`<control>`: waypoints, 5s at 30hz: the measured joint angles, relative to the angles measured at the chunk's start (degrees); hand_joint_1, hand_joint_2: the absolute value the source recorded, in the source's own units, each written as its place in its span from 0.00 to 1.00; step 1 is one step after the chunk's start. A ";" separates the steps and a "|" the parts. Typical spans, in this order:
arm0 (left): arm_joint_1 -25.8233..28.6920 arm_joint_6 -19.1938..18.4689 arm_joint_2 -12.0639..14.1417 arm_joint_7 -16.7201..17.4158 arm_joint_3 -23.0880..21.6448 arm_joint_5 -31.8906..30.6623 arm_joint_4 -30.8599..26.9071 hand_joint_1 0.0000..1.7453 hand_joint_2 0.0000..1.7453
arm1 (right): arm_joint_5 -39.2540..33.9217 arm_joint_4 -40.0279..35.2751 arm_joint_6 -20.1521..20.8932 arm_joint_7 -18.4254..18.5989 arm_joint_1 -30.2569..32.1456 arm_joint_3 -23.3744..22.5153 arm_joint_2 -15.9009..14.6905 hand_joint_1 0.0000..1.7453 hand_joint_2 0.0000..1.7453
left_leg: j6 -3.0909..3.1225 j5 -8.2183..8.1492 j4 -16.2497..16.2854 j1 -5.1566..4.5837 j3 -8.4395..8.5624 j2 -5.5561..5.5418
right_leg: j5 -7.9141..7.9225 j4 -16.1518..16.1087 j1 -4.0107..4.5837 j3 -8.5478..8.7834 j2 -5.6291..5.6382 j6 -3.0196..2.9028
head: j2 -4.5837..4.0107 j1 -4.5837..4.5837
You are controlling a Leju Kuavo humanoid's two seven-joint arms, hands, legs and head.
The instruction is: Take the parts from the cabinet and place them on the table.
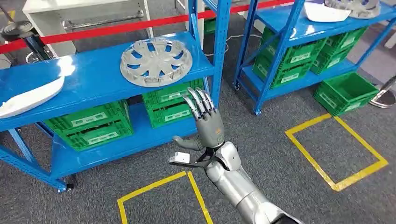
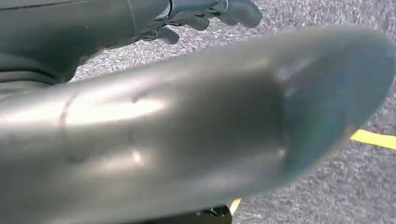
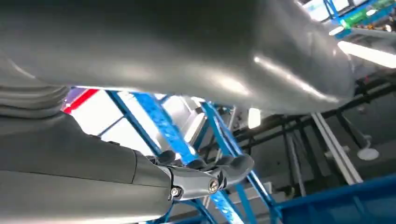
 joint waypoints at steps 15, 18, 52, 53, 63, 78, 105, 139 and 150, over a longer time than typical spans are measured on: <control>-0.06 0.00 -0.35 -0.42 0.17 -0.11 0.04 0.00 0.00 | 0.00 -0.76 1.97 -0.63 0.72 0.15 0.20 0.00 0.00 | -1.99 -4.11 2.16 -0.29 3.57 -0.01 | 4.69 -1.70 0.42 -4.76 -0.06 -2.50 | -0.02 0.06; -0.48 -0.02 -0.37 -0.52 0.24 -0.20 0.04 0.00 0.00 | -0.50 -0.83 2.38 -1.05 0.58 0.26 0.26 0.00 0.00 | -2.93 -7.21 11.70 0.08 -1.69 0.18 | 3.53 -1.70 0.36 -3.46 -0.10 -3.21 | -0.02 -0.26; -0.08 -1.57 0.20 -1.42 0.85 -0.26 0.09 0.00 0.00 | -3.32 -0.46 4.04 -2.32 -0.09 0.28 0.50 0.00 0.00 | -3.37 -10.78 16.27 0.33 -5.43 0.21 | 2.39 -1.30 0.38 -2.20 0.14 -3.14 | -0.02 -0.02; -0.05 -1.57 0.26 -1.44 0.85 -0.26 0.07 0.00 0.00 | -3.34 -0.46 4.04 -2.32 -0.10 0.28 0.50 0.00 0.00 | -3.37 -8.22 12.87 0.39 -4.83 0.22 | 1.83 -1.30 0.20 -1.42 0.17 -2.92 | 0.00 -0.07; -0.11 -1.18 0.35 -1.05 0.92 -0.24 0.20 0.00 0.00 | -4.11 0.09 5.20 -3.48 -1.55 0.28 0.63 0.00 1.00 | 0.25 -1.43 1.07 0.35 0.97 0.39 | -1.01 5.98 0.09 -2.38 -0.13 0.26 | 0.00 0.22; -0.51 -0.09 -0.17 -0.30 1.03 -1.38 0.24 0.00 0.00 | -10.08 13.23 10.08 -6.27 -7.91 -0.85 -0.31 0.00 1.00 | -2.34 -7.33 7.52 -0.33 3.98 0.19 | 5.81 -1.47 0.87 -5.32 0.10 -3.50 | -0.02 -0.29; -1.15 -0.46 -1.14 2.89 0.28 -5.53 0.48 0.00 0.00 | -15.65 23.65 18.69 -6.43 -9.28 -3.17 1.90 0.00 0.00 | -1.09 -0.23 1.05 0.08 -0.67 0.06 | 2.14 -2.98 0.83 -1.06 0.25 -1.17 | 0.00 -0.39; -0.92 0.66 -1.84 3.52 -0.04 -3.39 0.50 0.00 0.00 | -12.79 21.23 14.27 6.75 -2.25 -1.27 5.92 0.00 1.00 | -1.27 -0.26 0.71 0.12 -0.09 0.06 | 1.92 -2.98 0.87 -0.70 0.24 -1.19 | 0.00 -0.39; -0.84 0.52 -2.10 3.28 0.87 -2.73 0.50 0.00 0.00 | -5.29 14.20 9.53 16.16 1.75 1.36 6.05 0.00 1.00 | -1.27 -0.25 0.68 0.12 -0.09 0.07 | 1.92 -2.98 0.87 -0.71 0.25 -1.20 | -0.02 -0.39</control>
